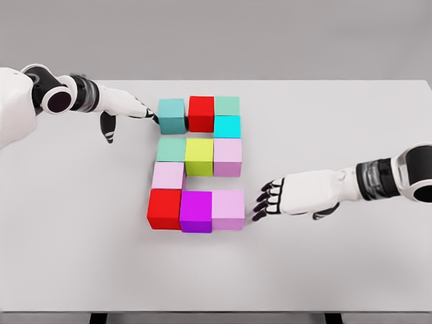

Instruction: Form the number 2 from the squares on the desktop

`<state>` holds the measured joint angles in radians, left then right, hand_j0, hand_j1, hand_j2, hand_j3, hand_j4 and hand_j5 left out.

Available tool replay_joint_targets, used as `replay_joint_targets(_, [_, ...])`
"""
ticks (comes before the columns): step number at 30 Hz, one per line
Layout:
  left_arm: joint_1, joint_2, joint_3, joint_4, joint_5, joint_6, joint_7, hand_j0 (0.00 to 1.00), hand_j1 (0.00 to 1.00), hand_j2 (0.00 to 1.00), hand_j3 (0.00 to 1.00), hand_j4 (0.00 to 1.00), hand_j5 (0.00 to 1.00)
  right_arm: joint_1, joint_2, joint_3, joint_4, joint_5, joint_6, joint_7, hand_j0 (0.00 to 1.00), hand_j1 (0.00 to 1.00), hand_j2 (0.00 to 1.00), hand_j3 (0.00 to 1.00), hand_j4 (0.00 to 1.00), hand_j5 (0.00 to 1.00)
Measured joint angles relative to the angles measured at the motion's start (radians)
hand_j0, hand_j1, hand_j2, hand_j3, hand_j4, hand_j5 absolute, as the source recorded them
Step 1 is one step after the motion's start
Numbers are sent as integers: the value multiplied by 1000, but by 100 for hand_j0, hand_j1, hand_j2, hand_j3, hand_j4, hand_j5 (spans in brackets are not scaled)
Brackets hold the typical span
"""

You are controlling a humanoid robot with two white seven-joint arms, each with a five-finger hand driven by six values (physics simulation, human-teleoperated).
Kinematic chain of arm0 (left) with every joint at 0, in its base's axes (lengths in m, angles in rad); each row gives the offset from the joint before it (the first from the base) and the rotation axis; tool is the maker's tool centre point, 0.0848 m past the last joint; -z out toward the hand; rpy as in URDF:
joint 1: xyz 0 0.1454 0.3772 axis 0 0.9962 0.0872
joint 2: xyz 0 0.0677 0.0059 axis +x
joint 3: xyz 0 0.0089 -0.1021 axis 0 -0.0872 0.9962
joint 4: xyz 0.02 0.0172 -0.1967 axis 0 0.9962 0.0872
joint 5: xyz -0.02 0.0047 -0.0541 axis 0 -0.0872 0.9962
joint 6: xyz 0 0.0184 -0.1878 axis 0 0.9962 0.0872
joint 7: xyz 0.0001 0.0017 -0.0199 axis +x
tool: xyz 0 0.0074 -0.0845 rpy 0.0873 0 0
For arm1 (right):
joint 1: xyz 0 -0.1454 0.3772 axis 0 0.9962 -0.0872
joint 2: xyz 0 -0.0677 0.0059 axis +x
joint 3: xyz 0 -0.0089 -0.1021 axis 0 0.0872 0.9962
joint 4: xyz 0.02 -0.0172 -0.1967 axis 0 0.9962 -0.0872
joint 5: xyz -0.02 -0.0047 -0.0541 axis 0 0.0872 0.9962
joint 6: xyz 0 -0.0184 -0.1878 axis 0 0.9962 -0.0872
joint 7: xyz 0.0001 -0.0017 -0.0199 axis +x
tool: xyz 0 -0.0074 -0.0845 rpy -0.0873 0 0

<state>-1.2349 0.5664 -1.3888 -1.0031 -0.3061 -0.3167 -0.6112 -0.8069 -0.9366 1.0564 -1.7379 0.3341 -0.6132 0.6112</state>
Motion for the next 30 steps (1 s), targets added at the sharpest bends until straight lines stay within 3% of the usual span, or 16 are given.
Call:
replay_joint_targets(4, [0, -2, 3, 0, 0, 1, 0, 100, 100, 100, 100, 100, 100, 12, -15, -98, 40, -48, -1, 0, 100, 100, 100, 100, 100, 100])
replay_joint_targets(9, [0, -3, 5, 0, 1, 2, 0, 100, 100, 100, 100, 100, 100, 115, -18, -407, 129, -130, -1, 0, 100, 100, 100, 100, 100, 100])
replay_joint_targets(12, [0, -3, 5, 0, 2, 2, 0, 100, 100, 100, 100, 100, 100, 146, -22, -518, 146, -143, 0, 0, 100, 100, 100, 100, 100, 100])
replay_joint_targets(18, [-2, -5, 6, 0, 1, 6, 0, 100, 100, 100, 100, 100, 100, 137, -51, -601, 169, -152, 0, 0, 100, 100, 100, 100, 100, 100])
replay_joint_targets(30, [-5, -6, 7, 2, -1, 8, 0, 100, 100, 100, 100, 100, 100, 112, -60, -621, 211, -154, 0, 0, 100, 100, 100, 100, 100, 100])
